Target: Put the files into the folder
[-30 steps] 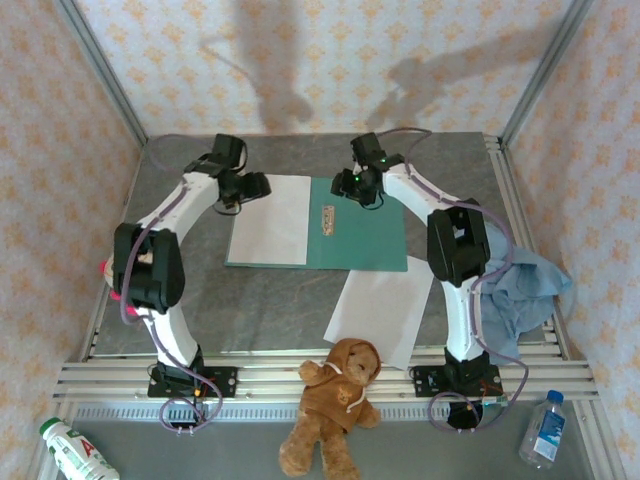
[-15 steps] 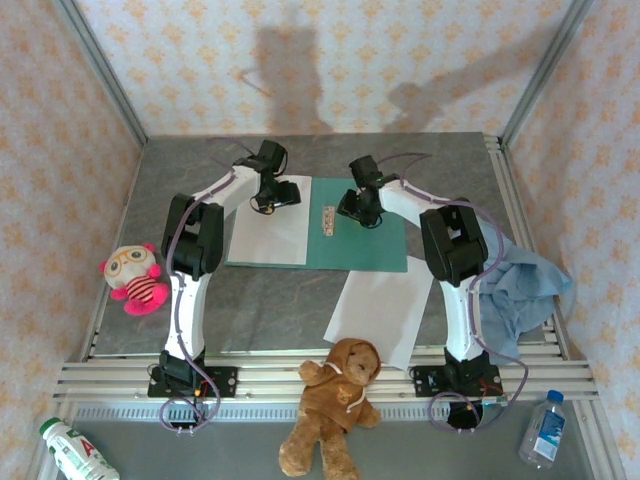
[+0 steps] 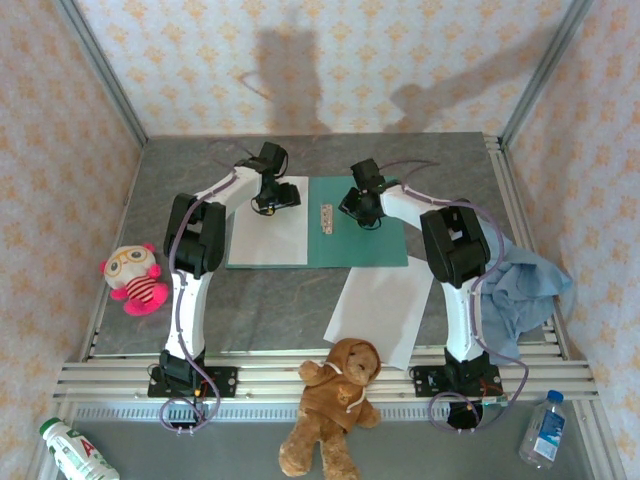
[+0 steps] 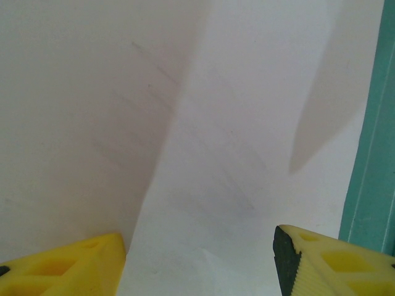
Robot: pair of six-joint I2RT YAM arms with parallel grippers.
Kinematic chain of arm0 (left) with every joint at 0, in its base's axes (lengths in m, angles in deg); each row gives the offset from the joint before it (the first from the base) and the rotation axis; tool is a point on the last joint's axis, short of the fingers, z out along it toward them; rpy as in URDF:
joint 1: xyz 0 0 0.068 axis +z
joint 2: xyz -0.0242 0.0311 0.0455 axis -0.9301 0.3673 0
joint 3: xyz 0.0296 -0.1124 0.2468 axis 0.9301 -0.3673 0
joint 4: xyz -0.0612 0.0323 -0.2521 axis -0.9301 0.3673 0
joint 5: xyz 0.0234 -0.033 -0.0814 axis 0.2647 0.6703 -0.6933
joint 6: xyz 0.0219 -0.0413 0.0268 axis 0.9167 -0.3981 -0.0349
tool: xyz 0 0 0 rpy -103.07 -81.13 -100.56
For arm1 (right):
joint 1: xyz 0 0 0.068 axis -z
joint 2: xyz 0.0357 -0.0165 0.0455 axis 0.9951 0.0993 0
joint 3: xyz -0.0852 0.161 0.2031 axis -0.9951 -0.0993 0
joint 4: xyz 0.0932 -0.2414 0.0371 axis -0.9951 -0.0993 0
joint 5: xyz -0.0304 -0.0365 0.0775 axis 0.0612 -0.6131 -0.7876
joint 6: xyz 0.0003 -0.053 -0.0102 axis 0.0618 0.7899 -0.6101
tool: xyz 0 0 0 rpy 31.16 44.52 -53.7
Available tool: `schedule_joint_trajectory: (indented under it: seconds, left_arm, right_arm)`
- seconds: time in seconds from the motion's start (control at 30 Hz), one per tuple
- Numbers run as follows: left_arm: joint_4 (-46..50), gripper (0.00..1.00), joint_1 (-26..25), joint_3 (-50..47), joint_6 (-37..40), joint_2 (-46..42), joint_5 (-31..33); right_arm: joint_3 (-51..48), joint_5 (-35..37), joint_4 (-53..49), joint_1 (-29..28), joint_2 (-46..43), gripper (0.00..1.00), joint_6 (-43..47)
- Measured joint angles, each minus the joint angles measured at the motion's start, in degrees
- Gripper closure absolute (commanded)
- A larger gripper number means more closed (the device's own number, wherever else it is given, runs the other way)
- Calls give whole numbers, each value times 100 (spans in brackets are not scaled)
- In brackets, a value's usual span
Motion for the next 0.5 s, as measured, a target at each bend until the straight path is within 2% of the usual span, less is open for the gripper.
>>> schedule_joint_trajectory:
  seconds: [0.5]
  left_arm:
    - [2, 34, 17, -109, -20, -68, 131]
  right_arm:
    - [-136, 111, 223, -22, -44, 62, -282]
